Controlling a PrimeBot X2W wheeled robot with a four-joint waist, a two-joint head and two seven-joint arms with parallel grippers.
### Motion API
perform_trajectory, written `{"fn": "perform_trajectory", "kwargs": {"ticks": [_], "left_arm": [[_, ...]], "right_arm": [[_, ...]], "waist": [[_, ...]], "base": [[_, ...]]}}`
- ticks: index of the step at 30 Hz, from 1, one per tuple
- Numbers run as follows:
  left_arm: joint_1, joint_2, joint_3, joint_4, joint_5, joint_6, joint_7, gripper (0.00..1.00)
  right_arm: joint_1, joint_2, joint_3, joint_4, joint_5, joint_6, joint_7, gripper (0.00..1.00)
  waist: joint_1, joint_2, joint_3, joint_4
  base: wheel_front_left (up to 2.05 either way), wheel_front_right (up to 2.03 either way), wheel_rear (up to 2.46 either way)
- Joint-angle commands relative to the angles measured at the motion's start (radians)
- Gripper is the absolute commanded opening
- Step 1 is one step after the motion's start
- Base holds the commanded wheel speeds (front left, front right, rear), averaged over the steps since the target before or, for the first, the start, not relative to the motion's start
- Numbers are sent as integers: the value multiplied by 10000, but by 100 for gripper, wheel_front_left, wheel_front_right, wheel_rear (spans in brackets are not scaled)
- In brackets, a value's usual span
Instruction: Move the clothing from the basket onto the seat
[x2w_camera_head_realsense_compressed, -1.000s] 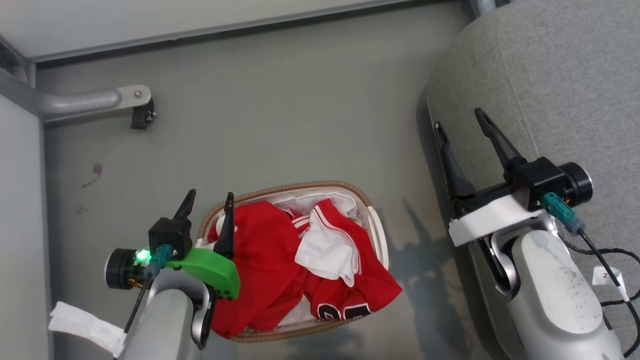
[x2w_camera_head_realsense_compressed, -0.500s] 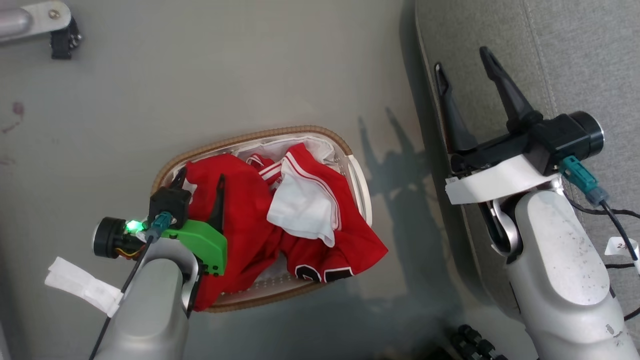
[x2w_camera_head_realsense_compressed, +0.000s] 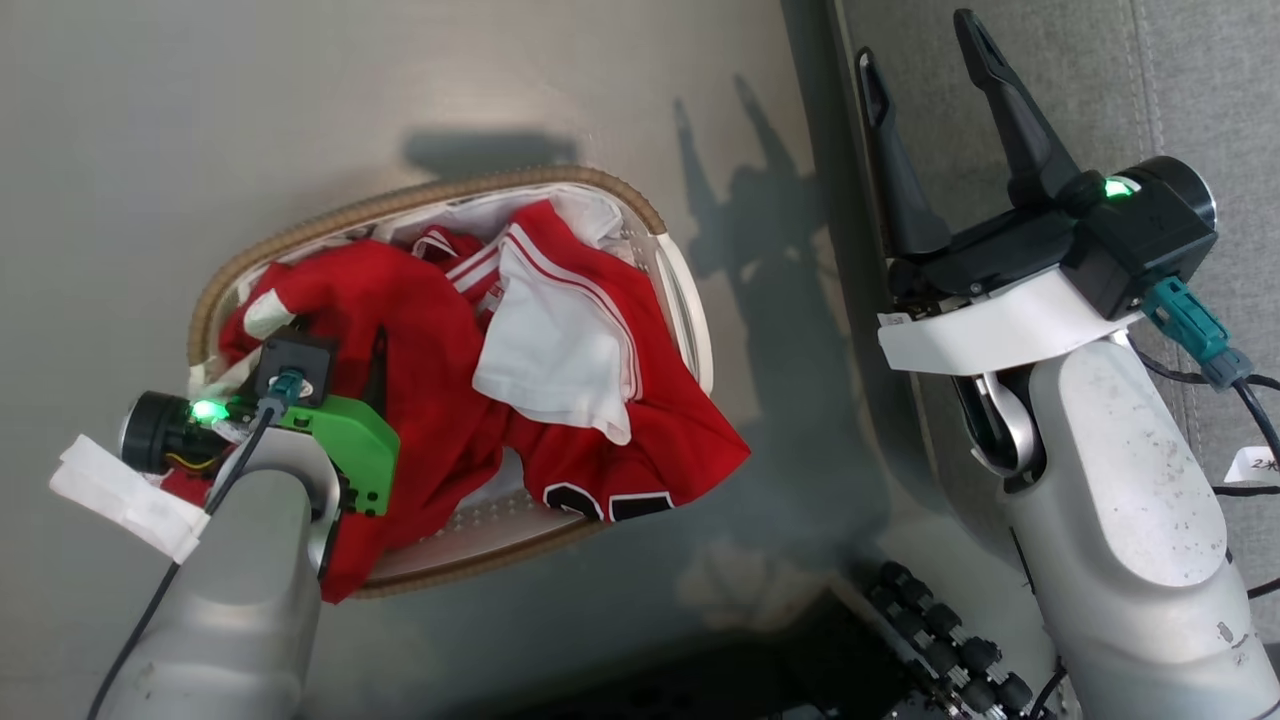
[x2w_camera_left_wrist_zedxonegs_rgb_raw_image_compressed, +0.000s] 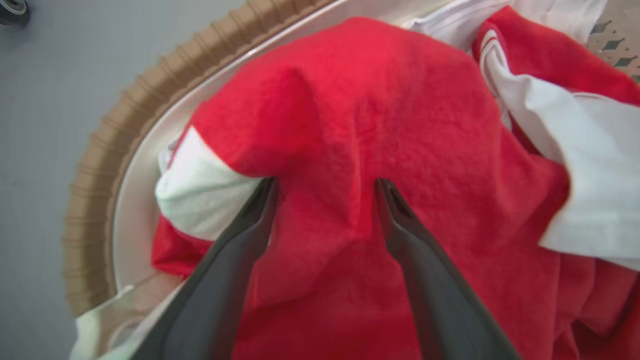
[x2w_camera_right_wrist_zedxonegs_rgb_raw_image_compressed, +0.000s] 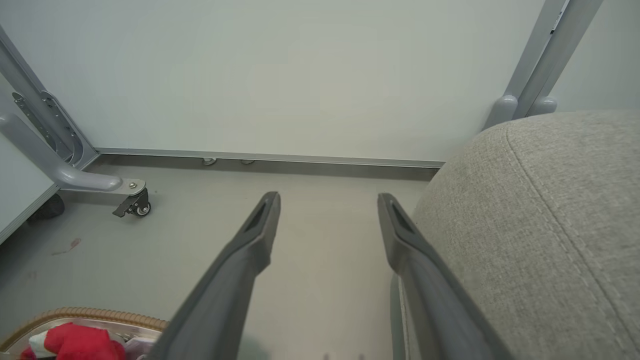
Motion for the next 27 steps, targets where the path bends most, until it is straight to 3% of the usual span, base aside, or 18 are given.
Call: {"fn": "perform_trajectory", "kwargs": {"ticks": [1, 10, 12, 14, 27], "left_arm": [[-262, 143, -17, 139, 28, 102, 6, 100], [-818, 38, -502, 1767, 253, 30, 40, 100], [-882, -118, -562, 2050, 189, -49, 68, 42], [-913, -135, -614, 2190, 158, -79, 79, 0], [-47, -428, -399, 1743, -549, -67, -6, 0]], "right_arm": [[-127, -18, 15, -49, 57, -6, -20, 100], [-155, -19, 119, -19, 216, -6, -20, 100], [-158, -20, 135, 22, 252, -6, -20, 100], [-160, -20, 142, 80, 263, -6, -20, 100], [256, -21, 187, 497, 332, -6, -20, 100]], "waist": [[-2, -1, 427, -244], [-2, -1, 611, -327], [-2, -1, 602, -339], [-2, -1, 553, -345], [-2, -1, -942, -314]], "base": [[0, 0, 0], [0, 0, 0], [0, 0, 0], [0, 0, 0], [0, 0, 0]]}}
